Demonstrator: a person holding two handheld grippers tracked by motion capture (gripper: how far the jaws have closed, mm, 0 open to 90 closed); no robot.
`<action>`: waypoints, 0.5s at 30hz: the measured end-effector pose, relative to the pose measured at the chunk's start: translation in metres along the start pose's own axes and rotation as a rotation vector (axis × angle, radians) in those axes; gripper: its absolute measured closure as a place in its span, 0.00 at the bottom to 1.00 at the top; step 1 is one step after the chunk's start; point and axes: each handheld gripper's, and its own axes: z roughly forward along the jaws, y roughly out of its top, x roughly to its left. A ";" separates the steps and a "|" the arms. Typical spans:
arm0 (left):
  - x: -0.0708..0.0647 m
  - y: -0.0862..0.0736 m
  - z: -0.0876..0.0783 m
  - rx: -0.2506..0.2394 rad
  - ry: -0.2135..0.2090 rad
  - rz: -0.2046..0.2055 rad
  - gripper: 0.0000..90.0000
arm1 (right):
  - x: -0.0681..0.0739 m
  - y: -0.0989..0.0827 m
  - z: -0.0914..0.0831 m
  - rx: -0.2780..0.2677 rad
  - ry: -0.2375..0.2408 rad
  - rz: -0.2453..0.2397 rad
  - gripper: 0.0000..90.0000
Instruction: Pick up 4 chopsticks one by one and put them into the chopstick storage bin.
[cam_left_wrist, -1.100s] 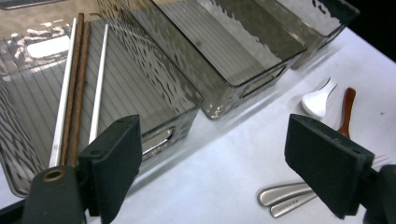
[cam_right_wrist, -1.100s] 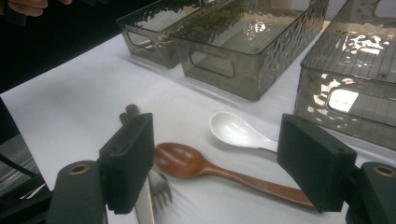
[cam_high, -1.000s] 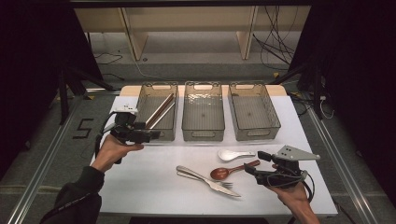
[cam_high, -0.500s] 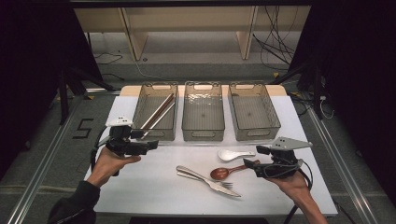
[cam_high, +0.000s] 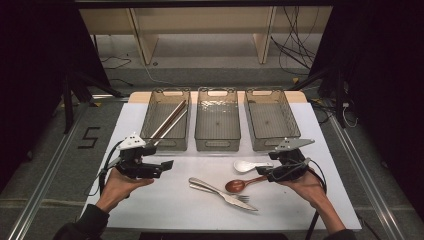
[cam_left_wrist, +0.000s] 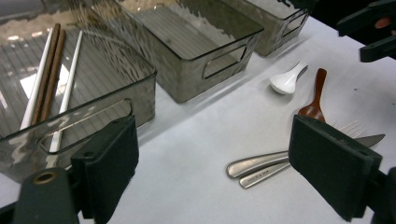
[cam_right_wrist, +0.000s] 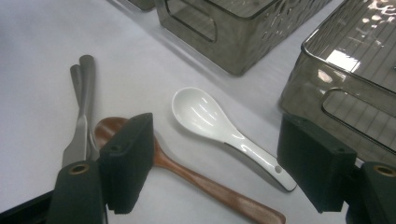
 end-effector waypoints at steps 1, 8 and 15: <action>-0.001 -0.001 0.000 0.001 -0.004 -0.001 0.17 | -0.001 0.001 0.002 0.005 -0.001 -0.004 0.32; -0.007 -0.005 0.001 0.002 -0.008 0.021 0.17 | -0.006 0.005 0.009 0.035 0.003 -0.014 0.32; -0.007 -0.007 -0.006 -0.035 -0.009 0.013 0.17 | -0.011 0.006 0.016 0.064 0.013 -0.018 0.32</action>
